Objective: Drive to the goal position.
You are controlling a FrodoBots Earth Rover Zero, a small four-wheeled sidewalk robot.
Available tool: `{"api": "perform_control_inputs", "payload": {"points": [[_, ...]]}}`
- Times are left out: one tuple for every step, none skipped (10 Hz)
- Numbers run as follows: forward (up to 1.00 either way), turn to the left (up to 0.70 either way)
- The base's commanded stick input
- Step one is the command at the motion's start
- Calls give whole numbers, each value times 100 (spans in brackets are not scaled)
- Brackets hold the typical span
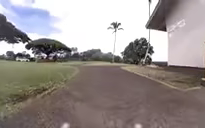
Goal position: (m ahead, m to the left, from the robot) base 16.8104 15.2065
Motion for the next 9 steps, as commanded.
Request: {"api": "perform_control_inputs", "payload": {"points": [[70, 0], [70, 0], [70, 2], [70, 0], [70, 0], [70, 0], [70, 0], [70, 0], [70, 0]]}}
